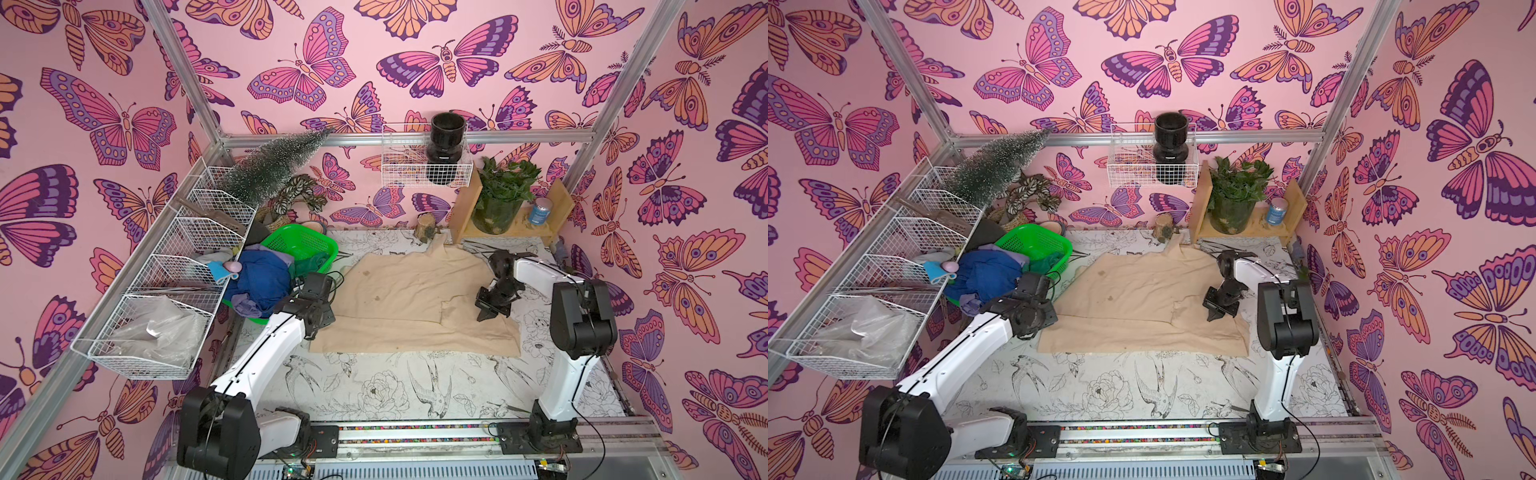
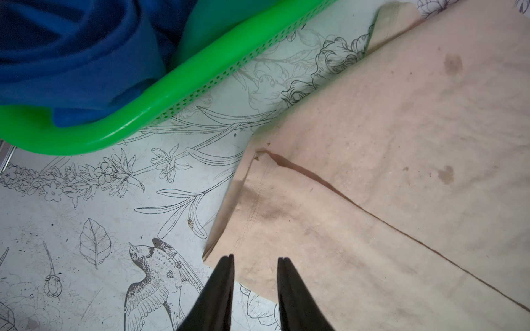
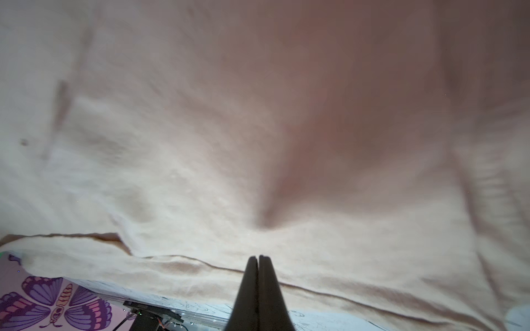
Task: Fold and stack t-shirts
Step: Move the T-shirt to the center of the board.
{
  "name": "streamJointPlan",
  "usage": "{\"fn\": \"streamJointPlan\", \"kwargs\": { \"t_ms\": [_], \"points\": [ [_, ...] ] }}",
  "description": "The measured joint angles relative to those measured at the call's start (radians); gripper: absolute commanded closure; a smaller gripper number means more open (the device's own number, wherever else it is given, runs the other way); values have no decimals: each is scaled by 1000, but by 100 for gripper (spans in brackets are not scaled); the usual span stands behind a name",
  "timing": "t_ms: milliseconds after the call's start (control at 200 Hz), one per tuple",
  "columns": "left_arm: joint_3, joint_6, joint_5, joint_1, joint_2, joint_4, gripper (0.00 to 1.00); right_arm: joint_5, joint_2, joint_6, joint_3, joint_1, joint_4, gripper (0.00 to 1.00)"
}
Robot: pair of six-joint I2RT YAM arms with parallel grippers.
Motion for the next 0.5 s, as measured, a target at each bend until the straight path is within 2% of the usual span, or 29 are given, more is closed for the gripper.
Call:
{"fn": "streamJointPlan", "kwargs": {
  "t_ms": [185, 350, 501],
  "points": [
    [23, 1, 0, -1, 42, 3, 68, 74, 58, 3, 35, 84, -33, 100],
    [48, 12, 0, -1, 52, 3, 67, 254, 80, 3, 83, 203, -112, 100],
    [76, 23, 0, -1, 61, 3, 67, 372, 73, 13, 39, 315, -172, 100]
  ]
}}
